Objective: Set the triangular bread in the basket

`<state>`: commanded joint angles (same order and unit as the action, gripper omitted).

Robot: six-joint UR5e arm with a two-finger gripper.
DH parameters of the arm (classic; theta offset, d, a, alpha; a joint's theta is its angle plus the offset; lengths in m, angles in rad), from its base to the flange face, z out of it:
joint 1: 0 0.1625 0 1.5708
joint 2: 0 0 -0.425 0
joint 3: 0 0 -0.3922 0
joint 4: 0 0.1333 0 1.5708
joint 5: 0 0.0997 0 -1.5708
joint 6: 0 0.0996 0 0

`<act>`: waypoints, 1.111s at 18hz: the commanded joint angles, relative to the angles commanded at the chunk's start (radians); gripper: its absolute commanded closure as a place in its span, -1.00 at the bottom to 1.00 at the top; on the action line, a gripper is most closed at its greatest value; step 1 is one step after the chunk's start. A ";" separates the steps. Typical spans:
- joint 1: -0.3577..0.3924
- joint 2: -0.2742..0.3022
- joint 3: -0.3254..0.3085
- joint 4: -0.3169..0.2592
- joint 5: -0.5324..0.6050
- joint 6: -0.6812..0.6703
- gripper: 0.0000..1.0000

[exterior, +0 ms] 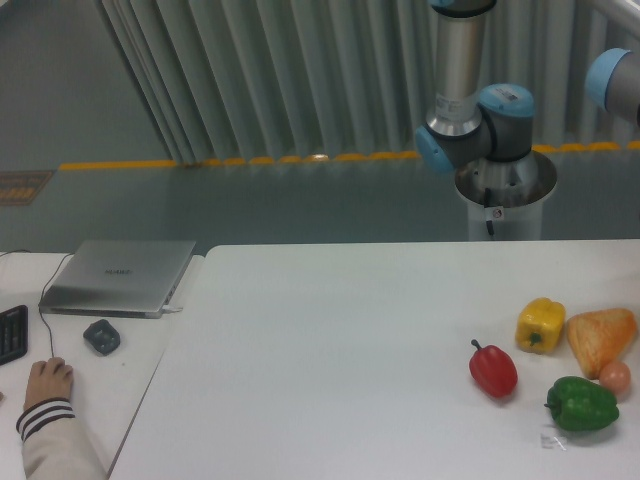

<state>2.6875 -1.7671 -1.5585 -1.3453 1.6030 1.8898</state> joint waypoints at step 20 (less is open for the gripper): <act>-0.092 -0.029 -0.078 0.046 0.014 -0.411 -1.00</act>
<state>2.5955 -1.7963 -1.6367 -1.2993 1.6168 1.4787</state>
